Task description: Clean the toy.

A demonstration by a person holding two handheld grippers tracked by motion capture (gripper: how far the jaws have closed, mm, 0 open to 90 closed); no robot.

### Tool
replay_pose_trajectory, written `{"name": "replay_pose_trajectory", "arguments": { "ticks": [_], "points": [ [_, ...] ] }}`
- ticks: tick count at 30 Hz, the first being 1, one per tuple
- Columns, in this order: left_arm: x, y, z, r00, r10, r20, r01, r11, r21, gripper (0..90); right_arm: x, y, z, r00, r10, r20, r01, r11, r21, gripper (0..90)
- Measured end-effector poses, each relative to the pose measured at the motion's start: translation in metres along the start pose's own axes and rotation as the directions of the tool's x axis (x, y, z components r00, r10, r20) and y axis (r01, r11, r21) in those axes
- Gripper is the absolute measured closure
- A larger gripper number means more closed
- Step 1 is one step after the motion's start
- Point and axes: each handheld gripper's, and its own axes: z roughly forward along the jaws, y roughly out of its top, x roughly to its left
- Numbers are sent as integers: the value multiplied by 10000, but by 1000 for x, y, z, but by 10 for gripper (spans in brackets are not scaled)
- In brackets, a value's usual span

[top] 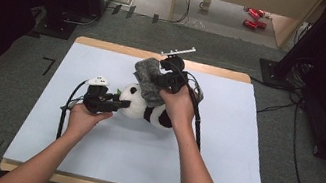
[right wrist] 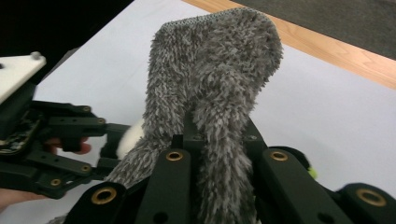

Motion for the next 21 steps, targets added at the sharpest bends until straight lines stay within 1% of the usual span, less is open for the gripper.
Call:
{"name": "replay_pose_trajectory", "arguments": {
  "ticks": [3, 5, 7, 10, 11, 12, 13, 15, 18, 20, 21],
  "points": [
    [-1, 0, -1, 10000, -22, -26, 22, 10000, -38, 561, 11, -1, 3, 9998, -126, -170, 125, 9999, -59, 800],
    [-2, 1, -1, 10000, -63, -35, 62, 9999, -98, 560, 19, -2, 9, 9993, -240, -282, 240, 9997, -9, 799],
    [-4, 2, -1, 10000, -39, -56, 39, 9999, -131, 561, 27, -5, 17, 9986, -325, -424, 330, 9994, 118, 799],
    [-7, 3, -2, 9999, 104, -123, -106, 9998, -194, 564, 37, -12, 33, 9972, -399, -637, 430, 9980, 470, 796],
    [-7, 3, -1, 9996, 152, -226, -154, 9998, -83, 565, 39, -16, 39, 9968, -468, -648, 509, 9967, 633, 796],
    [-6, 2, 0, 9995, 160, -261, -157, 9998, 86, 567, 40, -21, 45, 9972, -541, -509, 576, 9958, 705, 796],
    [-5, 1, 1, 9996, 154, -256, -151, 9998, 89, 568, 39, -26, 47, 9970, -631, -453, 661, 9956, 668, 796],
    [-3, 1, 1, 9996, 208, -197, -206, 9997, 121, 569, 35, -31, 48, 9971, -586, -489, 615, 9963, 594, 797],
    [-2, 0, 2, 9996, 208, -166, -206, 9997, 116, 569, 26, -35, 43, 9970, -490, -598, 523, 9971, 558, 797],
    [-1, 0, 1, 9998, 172, -105, -170, 9998, 131, 569, 20, -38, 38, 9971, -535, -544, 567, 9965, 607, 797],
    [0, 0, 1, 9999, 134, -65, -133, 9998, 123, 568, 18, -39, 36, 9972, -608, -440, 635, 9960, 636, 796]
  ]
}}
